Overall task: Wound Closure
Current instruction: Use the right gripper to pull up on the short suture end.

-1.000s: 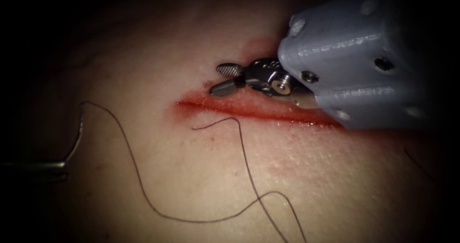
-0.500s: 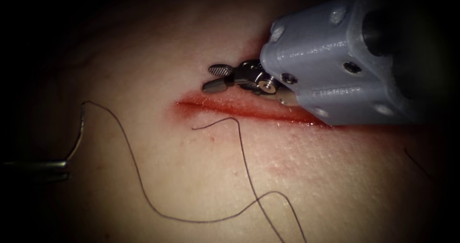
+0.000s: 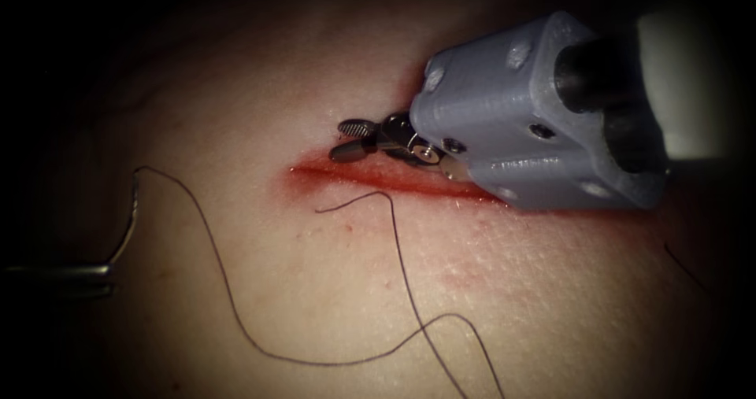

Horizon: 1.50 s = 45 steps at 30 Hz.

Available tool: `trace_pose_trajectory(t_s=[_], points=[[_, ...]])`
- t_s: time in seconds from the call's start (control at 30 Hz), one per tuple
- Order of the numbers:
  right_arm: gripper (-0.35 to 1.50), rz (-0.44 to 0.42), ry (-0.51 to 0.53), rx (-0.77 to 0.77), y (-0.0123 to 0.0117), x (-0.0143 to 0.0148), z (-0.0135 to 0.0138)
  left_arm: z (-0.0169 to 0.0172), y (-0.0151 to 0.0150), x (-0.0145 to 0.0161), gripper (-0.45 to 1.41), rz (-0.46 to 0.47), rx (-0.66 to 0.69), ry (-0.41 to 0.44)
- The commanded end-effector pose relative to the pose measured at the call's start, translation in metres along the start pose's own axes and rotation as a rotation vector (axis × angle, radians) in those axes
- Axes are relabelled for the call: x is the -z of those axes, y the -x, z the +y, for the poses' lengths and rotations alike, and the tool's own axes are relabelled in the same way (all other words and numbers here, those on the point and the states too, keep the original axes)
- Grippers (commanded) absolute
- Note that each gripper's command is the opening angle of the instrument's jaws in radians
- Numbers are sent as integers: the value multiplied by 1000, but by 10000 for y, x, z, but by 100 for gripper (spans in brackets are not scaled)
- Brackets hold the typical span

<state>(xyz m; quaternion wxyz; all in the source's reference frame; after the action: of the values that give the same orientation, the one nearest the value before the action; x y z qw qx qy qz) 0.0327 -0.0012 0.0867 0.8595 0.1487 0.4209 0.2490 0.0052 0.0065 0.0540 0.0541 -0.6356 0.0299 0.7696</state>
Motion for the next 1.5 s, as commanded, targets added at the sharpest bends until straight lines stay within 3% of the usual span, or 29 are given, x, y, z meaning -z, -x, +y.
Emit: trace_pose_trajectory(t_s=[0.03,0.4,0.43,0.47,0.67,0.8,0.87,0.9,1.07,1.23,1.37,1.4,1.43,1.5], points=[[33,0,4,-5,5,-10,2,3,6,-6,-35,1,1,1],[24,-1,15,-5,9,-16,4,3,7,-6,-35,2,1,1],[-18,-9,16,-21,12,-18,3,3,7,-6,-35,2,1,1],[-35,-21,4,-27,12,-18,2,3,7,-6,-35,2,1,1],[-35,-81,-45,-26,16,-15,-3,3,7,-4,-35,2,1,2],[-35,-60,2,-33,4,-6,3,3,7,-4,-35,2,1,2],[-35,-37,30,-48,-9,5,8,3,7,-4,-35,3,1,3],[-35,2,70,-43,-32,25,17,3,7,-4,-35,3,1,3],[-35,61,93,-39,-67,58,26,3,7,-4,-35,3,6,2],[-35,65,97,-36,-69,60,21,3,8,-4,-35,3,6,2],[-35,63,36,-24,-56,46,11,3,8,-4,-35,3,6,2],[-8,67,12,-17,-51,39,8,3,8,-4,-35,3,6,2],[115,73,42,-2,-39,22,3,3,8,-4,-35,4,6,3],[128,50,49,10,-29,9,0,3,8,-4,-35,4,6,3]])
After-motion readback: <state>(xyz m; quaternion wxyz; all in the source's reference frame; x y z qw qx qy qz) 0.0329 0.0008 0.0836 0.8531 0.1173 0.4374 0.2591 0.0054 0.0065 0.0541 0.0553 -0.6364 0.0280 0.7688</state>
